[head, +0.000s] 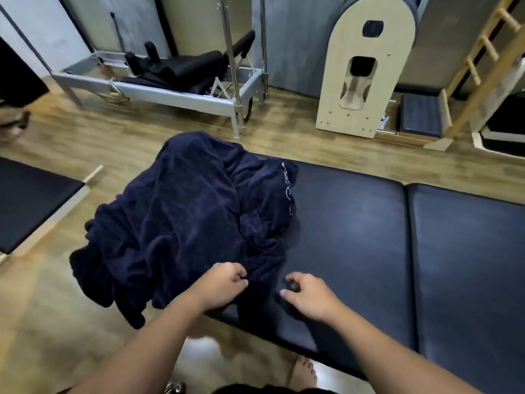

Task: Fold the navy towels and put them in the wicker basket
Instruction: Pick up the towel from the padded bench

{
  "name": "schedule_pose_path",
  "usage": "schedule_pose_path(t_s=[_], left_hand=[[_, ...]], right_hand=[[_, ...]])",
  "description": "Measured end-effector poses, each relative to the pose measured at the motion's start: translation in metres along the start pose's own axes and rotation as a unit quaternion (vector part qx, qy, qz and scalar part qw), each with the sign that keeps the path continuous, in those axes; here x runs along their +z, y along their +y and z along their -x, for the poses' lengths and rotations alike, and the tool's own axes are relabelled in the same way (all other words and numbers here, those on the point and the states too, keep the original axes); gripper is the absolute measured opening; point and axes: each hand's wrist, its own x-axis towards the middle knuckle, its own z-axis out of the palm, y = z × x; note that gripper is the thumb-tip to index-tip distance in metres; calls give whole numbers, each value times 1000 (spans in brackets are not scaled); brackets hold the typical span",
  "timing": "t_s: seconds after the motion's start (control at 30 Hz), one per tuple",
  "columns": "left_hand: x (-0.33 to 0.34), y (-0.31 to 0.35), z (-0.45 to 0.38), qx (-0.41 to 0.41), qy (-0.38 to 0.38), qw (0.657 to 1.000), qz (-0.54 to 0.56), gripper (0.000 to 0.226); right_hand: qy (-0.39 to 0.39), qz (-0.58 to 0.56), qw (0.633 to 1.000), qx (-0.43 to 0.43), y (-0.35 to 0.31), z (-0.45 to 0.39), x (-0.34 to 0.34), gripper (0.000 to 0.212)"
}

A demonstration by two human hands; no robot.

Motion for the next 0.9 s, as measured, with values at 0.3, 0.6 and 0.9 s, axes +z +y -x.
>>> schedule_pose_path(t_s=[0.3,0.6,0.9], left_hand=[[-63,17,-82,66,72,990,-98,13],[-87,25,-177,179,-21,935,-306,82],[-95,32,-207,302,-13,857,-417,22]], right_hand=[[49,-52,994,88,-26,-67,1,50],[123,-135,964,195,-67,-108,18,32],[340,-118,866,347,-58,-77,11,51]])
